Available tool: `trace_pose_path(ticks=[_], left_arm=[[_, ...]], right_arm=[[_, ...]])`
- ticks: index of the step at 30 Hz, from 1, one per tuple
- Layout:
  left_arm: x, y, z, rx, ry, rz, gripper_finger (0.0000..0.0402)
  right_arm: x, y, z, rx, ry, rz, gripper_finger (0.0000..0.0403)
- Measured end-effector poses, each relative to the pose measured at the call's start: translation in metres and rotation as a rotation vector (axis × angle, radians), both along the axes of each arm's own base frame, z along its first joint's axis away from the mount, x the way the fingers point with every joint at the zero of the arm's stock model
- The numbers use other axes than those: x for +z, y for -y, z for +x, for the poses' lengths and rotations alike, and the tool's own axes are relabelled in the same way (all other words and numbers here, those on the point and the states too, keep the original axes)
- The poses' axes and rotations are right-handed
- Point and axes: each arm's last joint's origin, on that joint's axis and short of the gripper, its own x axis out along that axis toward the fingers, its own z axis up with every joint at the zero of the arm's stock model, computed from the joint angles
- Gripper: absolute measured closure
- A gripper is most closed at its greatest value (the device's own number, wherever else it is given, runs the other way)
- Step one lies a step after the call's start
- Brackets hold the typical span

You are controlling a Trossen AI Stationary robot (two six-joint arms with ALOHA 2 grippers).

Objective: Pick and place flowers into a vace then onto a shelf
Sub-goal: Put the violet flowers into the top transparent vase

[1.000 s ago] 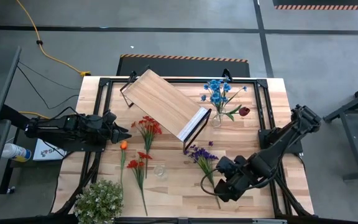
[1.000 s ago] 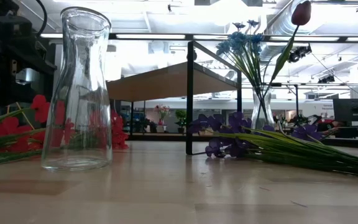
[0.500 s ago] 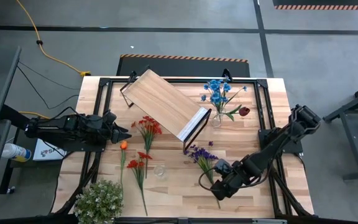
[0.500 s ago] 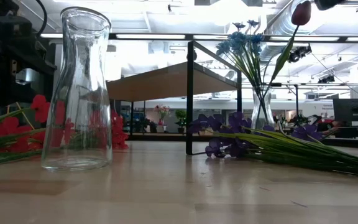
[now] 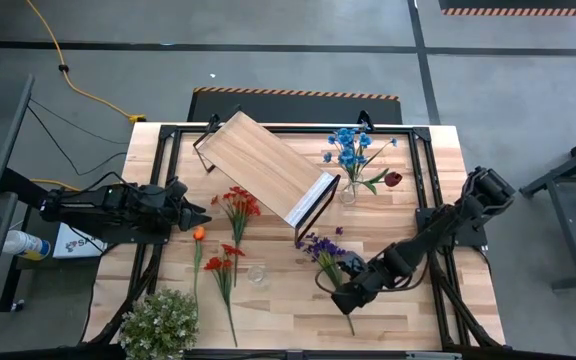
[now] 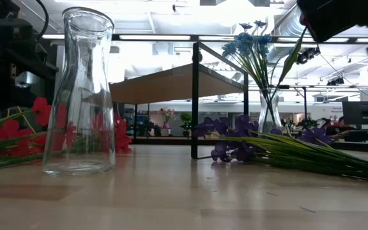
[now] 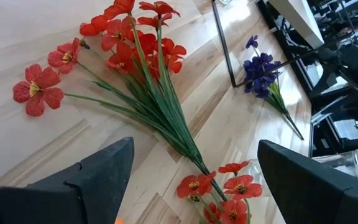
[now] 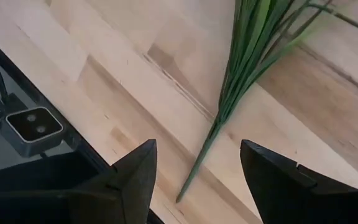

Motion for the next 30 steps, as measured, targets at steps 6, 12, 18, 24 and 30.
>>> trace_pose_path(ticks=[6,12,18,24,30], left_arm=[[0.0,0.0,0.0,0.0,-0.001,0.0,0.0025],[0.0,0.0,0.0,0.0,-0.001,0.0,0.0025],[0.0,0.0,0.0,0.0,-0.001,0.0,0.0025],[0.0,0.0,0.0,0.0,-0.001,0.0,0.0025],[0.0,0.0,0.0,0.0,-0.001,0.0,0.0025]], right_arm=[[-0.005,0.011,0.004,-0.011,-0.019,-0.005,0.0181],[-0.007,0.018,0.005,-0.031,-0.035,-0.018,0.0181],[-0.012,0.017,0.007,-0.03,-0.054,-0.017,0.0181],[-0.026,0.014,0.013,-0.019,-0.093,0.002,0.0181],[-0.035,0.013,0.021,-0.027,-0.08,0.019,0.0181]])
